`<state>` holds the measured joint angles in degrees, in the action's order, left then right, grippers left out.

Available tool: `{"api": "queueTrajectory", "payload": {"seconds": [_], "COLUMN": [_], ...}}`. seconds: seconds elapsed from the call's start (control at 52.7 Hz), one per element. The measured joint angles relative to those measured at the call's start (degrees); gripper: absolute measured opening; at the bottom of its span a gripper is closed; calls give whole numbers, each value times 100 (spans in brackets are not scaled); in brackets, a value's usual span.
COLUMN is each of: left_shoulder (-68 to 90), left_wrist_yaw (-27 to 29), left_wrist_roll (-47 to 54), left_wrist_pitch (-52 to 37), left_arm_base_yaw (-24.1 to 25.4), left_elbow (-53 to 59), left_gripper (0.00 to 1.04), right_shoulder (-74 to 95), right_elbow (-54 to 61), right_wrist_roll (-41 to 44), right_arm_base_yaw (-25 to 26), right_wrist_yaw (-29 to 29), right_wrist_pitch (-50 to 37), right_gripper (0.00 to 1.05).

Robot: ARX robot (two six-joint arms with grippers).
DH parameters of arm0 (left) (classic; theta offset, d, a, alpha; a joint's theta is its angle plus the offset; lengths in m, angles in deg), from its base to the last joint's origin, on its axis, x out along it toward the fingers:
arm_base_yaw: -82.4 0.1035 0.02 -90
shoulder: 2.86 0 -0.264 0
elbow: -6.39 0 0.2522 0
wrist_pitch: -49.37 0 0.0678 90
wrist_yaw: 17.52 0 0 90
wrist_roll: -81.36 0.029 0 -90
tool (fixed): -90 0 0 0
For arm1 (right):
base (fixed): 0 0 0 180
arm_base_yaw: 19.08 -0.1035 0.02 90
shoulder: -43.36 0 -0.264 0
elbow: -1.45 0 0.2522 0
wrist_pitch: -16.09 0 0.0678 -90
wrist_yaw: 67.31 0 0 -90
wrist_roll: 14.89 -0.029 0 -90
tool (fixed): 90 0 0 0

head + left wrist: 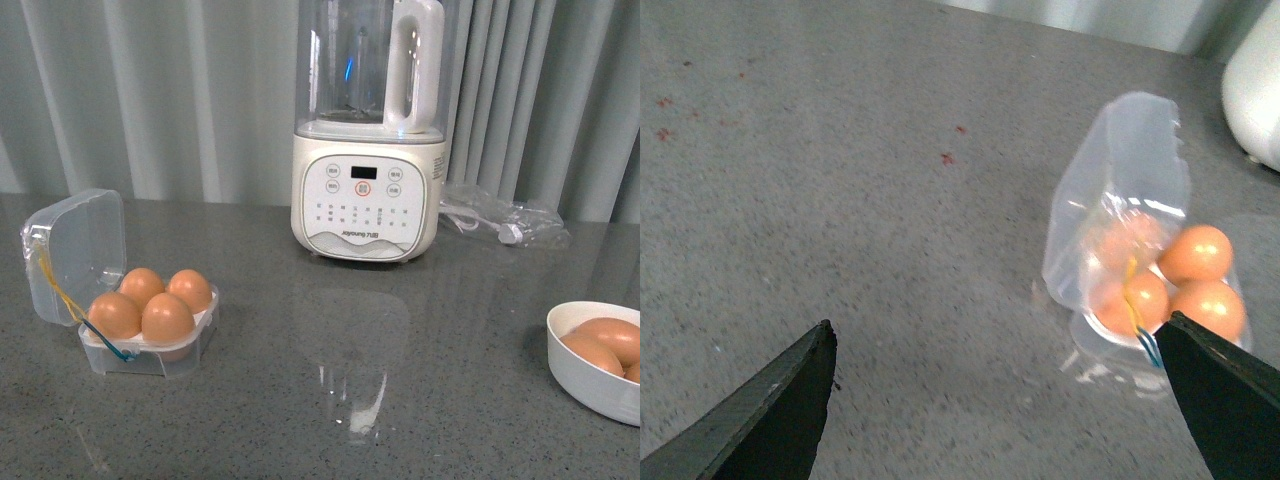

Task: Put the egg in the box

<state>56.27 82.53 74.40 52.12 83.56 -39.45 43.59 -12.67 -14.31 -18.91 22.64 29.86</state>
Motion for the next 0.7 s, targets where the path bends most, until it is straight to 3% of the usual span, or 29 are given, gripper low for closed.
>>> {"api": "queueTrajectory", "payload": {"seconds": [0.398,0.702], "left_shoulder": [1917,2583], "left_wrist_yaw": [79,-575], "left_wrist_roll": [579,111], "left_wrist_pitch": [-306,-79], "left_arm_base_yaw": [177,234], "left_elbow": [-1576,-1902], "left_gripper": [98,98], "right_shoulder": [0,0], "right_elbow": [0,0], "right_wrist_roll": [0,0], "right_arm_base_yaw": [0,0], "right_wrist_yaw": [0,0], "right_wrist_pitch": [0,0], "right_gripper": [97,97]}}
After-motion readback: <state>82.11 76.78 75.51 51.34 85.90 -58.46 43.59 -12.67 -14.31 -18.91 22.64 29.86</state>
